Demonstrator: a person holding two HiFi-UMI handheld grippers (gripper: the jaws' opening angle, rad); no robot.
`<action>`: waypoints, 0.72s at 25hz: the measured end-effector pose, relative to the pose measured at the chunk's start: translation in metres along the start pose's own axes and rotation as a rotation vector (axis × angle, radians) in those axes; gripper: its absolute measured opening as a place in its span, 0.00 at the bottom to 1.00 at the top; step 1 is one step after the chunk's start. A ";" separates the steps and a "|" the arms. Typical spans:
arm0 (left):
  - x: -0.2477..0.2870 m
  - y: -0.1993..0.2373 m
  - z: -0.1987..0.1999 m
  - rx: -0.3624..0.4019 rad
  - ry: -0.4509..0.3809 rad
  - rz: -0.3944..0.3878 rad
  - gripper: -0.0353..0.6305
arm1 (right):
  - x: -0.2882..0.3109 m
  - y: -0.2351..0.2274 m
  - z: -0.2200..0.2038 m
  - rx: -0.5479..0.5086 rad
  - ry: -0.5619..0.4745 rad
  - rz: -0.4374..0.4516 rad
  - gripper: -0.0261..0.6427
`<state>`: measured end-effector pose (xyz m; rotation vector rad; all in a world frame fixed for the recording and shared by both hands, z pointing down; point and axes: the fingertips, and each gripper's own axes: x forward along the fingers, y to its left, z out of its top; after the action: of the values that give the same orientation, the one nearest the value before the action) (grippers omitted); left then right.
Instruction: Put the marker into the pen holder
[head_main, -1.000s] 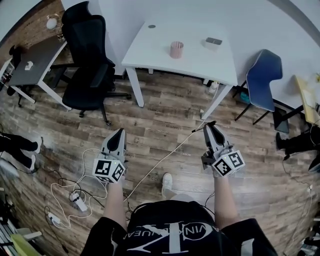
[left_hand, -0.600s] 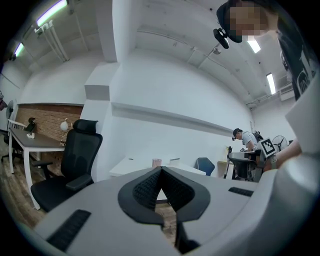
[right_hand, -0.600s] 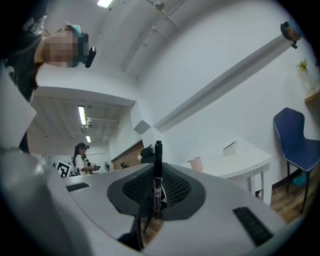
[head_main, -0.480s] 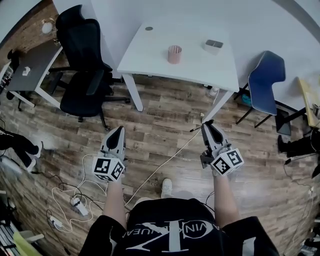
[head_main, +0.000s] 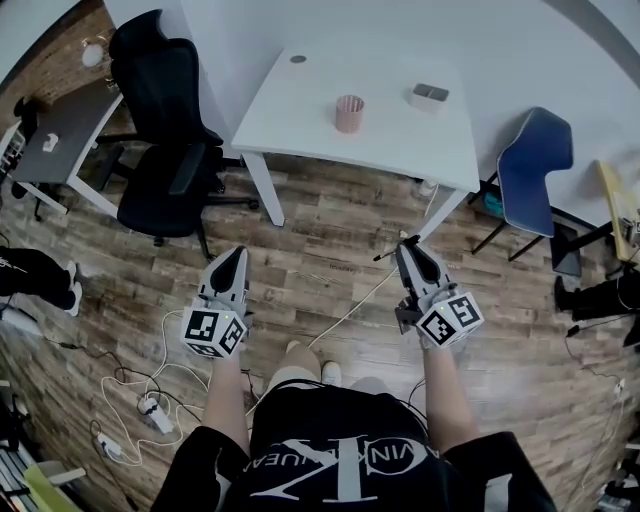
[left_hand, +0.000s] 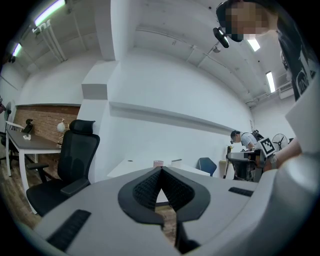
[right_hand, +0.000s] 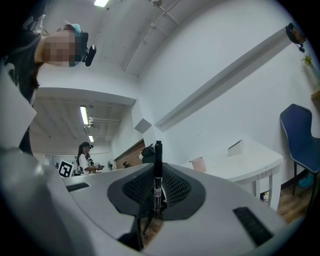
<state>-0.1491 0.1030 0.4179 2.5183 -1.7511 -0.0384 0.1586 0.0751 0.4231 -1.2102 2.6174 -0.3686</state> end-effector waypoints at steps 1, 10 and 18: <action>0.003 0.002 -0.001 0.000 0.000 0.000 0.07 | 0.002 -0.001 -0.001 0.000 0.000 0.001 0.13; 0.047 0.019 -0.005 -0.010 -0.013 -0.024 0.07 | 0.031 -0.024 0.003 -0.005 -0.016 -0.016 0.13; 0.098 0.043 0.001 -0.008 -0.016 -0.054 0.07 | 0.073 -0.046 0.009 0.006 -0.031 -0.034 0.13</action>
<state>-0.1548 -0.0041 0.4222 2.5665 -1.6848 -0.0694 0.1481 -0.0113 0.4214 -1.2492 2.5707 -0.3611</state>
